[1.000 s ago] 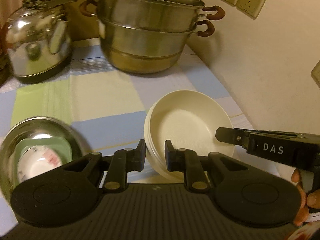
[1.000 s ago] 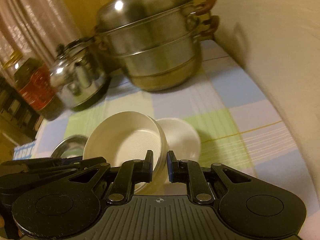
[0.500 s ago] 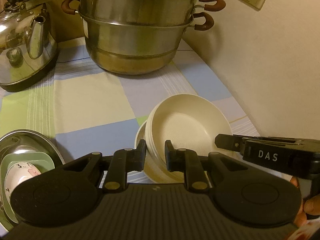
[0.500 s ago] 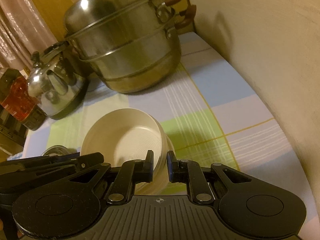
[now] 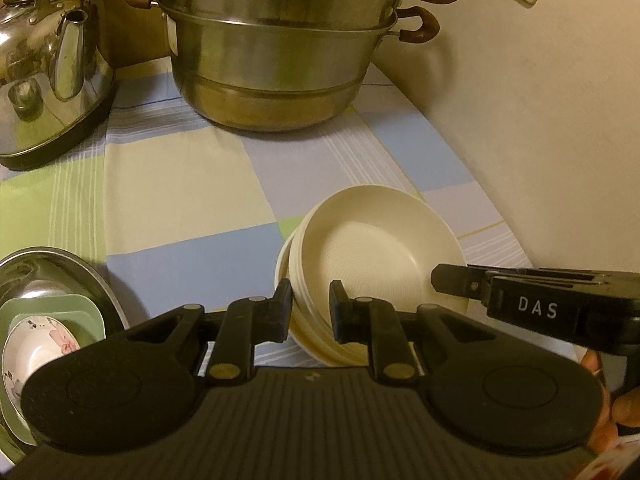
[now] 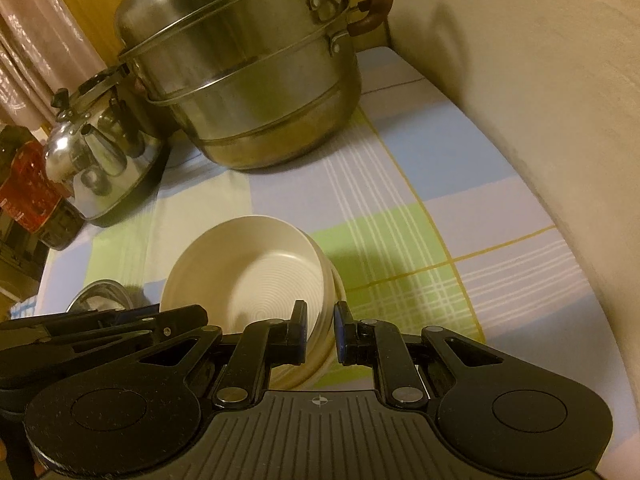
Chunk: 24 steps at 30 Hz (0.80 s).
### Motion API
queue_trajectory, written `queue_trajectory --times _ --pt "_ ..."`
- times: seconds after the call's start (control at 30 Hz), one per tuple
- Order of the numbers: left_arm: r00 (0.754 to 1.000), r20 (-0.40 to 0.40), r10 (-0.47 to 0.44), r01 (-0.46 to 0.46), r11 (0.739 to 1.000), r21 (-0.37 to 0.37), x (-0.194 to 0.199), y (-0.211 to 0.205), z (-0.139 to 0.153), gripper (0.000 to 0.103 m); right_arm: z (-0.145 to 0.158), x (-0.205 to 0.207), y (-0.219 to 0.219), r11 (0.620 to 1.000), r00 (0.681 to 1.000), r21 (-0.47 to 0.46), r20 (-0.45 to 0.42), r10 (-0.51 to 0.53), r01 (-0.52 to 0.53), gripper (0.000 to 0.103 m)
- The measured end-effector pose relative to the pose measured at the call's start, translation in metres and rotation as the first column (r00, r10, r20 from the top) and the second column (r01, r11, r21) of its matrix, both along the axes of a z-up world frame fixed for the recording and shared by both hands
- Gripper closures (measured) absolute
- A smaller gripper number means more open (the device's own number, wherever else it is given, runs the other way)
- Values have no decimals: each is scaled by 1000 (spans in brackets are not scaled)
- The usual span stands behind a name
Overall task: Organize plates and bowls
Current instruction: 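Carry the cream bowl with the right gripper onto the white flowered bowl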
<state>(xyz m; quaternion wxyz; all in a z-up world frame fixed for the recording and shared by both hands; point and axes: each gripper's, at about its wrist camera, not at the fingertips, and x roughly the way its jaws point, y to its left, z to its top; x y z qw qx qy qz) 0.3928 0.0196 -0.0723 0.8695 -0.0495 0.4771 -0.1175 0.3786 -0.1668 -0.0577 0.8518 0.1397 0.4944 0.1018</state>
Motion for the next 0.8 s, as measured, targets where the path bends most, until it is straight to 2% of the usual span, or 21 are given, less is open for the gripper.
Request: queue_trajectory --times 0.43,0.67,0.77,0.8 --pt "1000 -18 -5 5 1000 -7 4 1 -4 85 -6 5 1 1000 1000 0 -26 -11 11 88" --pt "1000 14 -10 10 1000 3 0 -1 5 85 2 2 3 999 1000 -38 19 -13 14 87" --pt "1000 25 -5 5 1000 3 -2 1 10 85 7 -1 2 999 999 -36 36 -12 13 85" --pt "1000 30 -3 3 1000 3 -4 2 12 85 9 -2 2 999 999 -37 41 -11 12 80"
